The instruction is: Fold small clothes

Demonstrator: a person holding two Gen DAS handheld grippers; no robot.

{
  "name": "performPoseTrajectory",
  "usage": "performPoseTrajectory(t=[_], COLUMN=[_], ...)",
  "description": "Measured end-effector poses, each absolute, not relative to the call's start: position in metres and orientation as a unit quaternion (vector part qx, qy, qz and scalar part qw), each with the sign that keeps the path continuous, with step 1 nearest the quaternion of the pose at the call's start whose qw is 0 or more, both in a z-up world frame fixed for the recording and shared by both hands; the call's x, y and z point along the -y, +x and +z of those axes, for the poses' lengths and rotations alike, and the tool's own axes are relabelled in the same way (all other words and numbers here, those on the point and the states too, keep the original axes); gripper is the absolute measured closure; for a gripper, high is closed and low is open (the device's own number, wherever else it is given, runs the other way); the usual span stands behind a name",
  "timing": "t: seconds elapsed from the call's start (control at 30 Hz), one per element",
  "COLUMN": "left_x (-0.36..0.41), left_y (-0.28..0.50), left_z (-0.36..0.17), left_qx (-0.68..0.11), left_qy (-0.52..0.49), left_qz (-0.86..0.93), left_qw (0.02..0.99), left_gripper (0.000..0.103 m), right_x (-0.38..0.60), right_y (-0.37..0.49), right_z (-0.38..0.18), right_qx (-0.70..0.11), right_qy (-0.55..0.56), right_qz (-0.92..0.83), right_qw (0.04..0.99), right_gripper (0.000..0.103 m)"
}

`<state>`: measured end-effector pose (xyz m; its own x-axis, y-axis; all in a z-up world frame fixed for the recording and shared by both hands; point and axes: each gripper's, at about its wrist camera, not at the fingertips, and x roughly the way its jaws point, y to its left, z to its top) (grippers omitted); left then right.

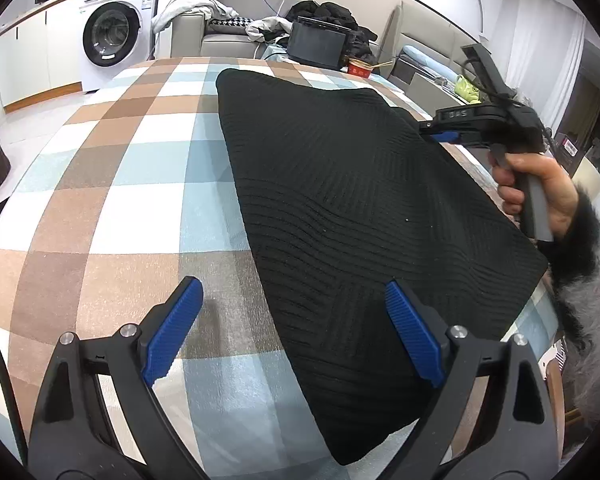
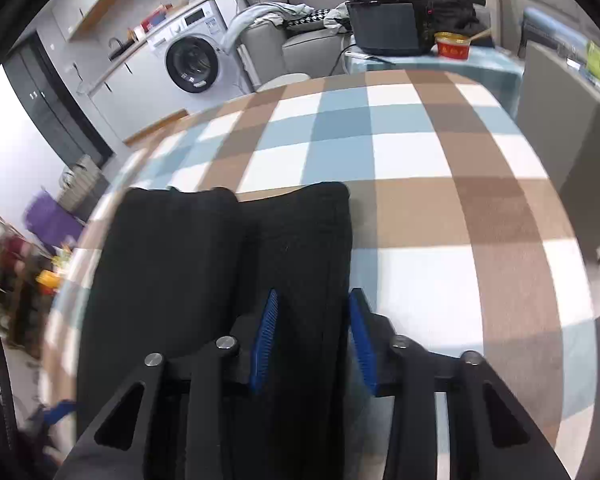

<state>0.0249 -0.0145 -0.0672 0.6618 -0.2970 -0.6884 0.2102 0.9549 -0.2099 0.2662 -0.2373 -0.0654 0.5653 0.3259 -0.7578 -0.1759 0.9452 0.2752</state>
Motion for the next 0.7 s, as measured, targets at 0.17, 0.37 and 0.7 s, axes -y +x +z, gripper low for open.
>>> performPoseTrajectory(t=[0.17, 0.37, 0.7], left_x=[0.017, 0.015, 0.015], left_y=[0.025, 0.025, 0.023], left_z=[-0.069, -0.069, -0.068], left_qx=[-0.389, -0.390, -0.389], left_qy=[-0.051, -0.054, -0.058], left_qz=[-0.141, -0.141, -0.140], left_qw=[0.909, 0.908, 0.908], left_gripper=[0.011, 0.011, 0.011], right_x=[0.215, 0.215, 0.249], right_y=[0.254, 0.260, 0.251], right_z=[-0.042, -0.022, -0.053], right_qx=[-0.384, -0.350, -0.434], right_qy=[0.006, 0.013, 0.062], right_qz=[0.146, 0.180, 0.147], right_qw=[0.912, 0.919, 0.887], right_gripper=[0.098, 0.098, 0.079])
